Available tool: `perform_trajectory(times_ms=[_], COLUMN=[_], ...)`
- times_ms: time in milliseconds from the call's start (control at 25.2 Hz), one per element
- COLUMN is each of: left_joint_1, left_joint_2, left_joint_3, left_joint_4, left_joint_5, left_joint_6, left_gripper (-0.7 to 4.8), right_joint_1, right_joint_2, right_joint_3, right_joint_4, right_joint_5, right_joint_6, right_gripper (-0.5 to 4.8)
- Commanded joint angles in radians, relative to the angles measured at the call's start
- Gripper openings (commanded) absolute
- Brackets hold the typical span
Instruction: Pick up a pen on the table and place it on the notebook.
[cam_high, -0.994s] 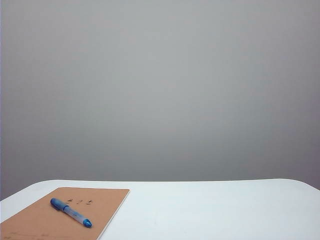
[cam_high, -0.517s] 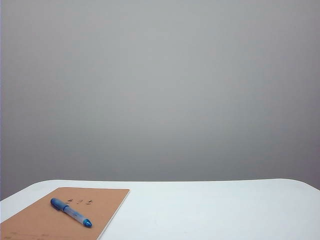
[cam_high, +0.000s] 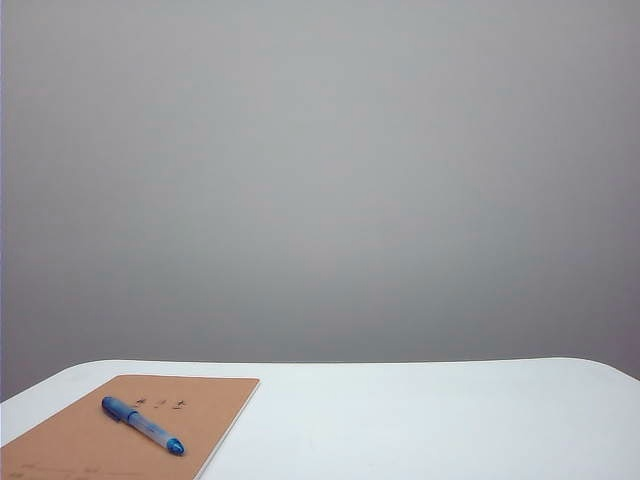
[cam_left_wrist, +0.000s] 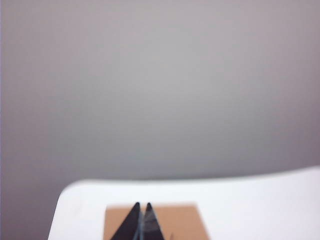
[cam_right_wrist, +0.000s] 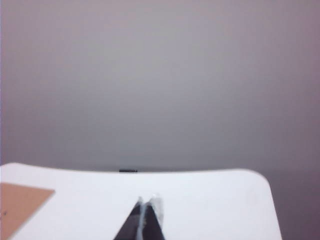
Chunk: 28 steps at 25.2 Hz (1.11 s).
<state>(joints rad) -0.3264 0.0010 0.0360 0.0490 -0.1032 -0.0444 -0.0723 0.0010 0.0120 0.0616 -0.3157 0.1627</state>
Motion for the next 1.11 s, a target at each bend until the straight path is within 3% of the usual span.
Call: perform_trajectory(times_ms=[40, 159, 278, 676, 1034, 1113], left_joint_1=[0.000, 0.003, 0.029, 0.212, 0.221, 0.221], left_joint_2=[0.000, 0.000, 0.000, 0.000, 0.000, 0.000], left_joint_3=[0.003, -0.003, -0.031, -0.031, -0.030, -0.031], left_joint_4=[-0.024, -0.026, -0.024, -0.037, -0.106, -0.124], left_joint_5=[0.015, 0.010, 0.014, 0.076, 0.070, 0.004], left_joint_6=[0.012, 0.061, 0.041, 0.044, 0.064, 0.069], left_gripper=[-0.06, -0.06, -0.06, -0.06, -0.05, -0.06], right_joint_1=[0.016, 0.037, 0.043, 0.042, 0.042, 0.042], right_joint_2=[0.001, 0.001, 0.002, 0.002, 0.003, 0.003], right_joint_3=[-0.011, -0.011, -0.011, -0.011, -0.011, -0.011], right_joint_4=[-0.023, -0.027, -0.034, -0.175, -0.241, -0.241], right_joint_5=[0.034, 0.037, 0.076, 0.137, 0.239, 0.239], right_joint_6=[-0.024, -0.040, -0.040, -0.040, -0.057, -0.059], right_gripper=[-0.07, -0.07, -0.07, -0.07, -0.07, -0.07])
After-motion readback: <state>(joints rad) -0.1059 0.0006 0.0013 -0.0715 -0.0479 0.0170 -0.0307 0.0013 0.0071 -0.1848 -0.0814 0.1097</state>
